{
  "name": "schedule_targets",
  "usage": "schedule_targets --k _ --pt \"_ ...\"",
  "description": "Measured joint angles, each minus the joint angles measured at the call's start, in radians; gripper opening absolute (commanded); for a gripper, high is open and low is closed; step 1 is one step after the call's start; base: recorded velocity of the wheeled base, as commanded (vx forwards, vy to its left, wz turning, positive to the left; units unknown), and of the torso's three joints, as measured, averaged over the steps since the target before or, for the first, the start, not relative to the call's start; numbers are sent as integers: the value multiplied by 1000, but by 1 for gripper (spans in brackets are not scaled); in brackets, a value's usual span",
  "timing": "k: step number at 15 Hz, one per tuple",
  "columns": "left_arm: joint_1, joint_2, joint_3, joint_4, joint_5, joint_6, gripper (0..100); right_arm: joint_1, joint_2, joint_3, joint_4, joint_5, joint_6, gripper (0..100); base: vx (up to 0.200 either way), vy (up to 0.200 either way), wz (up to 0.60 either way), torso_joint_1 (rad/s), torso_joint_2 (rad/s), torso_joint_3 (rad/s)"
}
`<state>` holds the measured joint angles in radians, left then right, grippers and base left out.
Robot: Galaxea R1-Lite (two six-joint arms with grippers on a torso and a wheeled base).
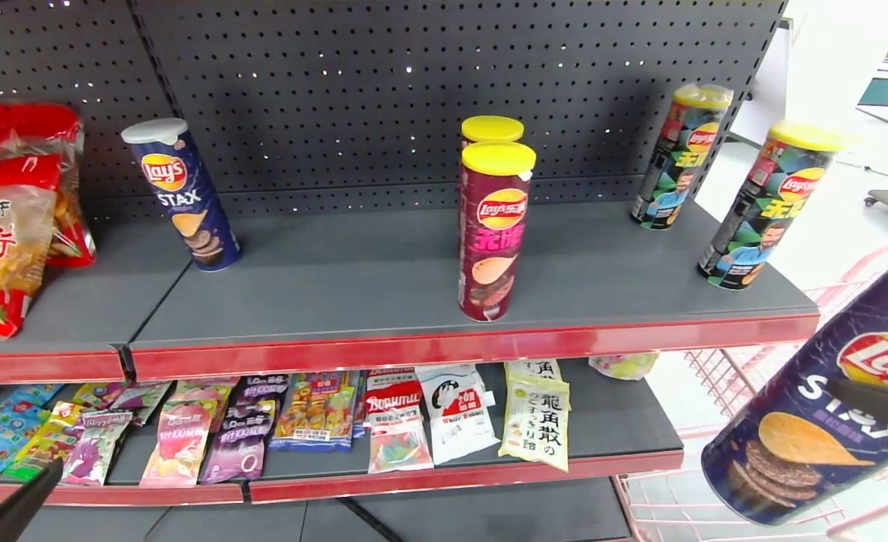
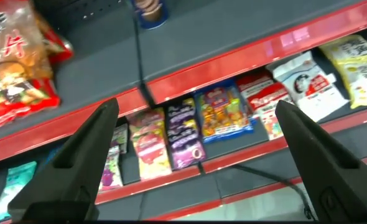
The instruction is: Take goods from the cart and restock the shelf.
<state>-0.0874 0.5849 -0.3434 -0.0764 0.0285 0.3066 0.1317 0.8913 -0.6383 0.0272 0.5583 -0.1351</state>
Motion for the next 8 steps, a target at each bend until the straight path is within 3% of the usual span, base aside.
schedule_targets --k 8 --pt "0 -1 0 0 0 1 100 13 -9 2 0 -1 0 0 0 200 0 1 4 4"
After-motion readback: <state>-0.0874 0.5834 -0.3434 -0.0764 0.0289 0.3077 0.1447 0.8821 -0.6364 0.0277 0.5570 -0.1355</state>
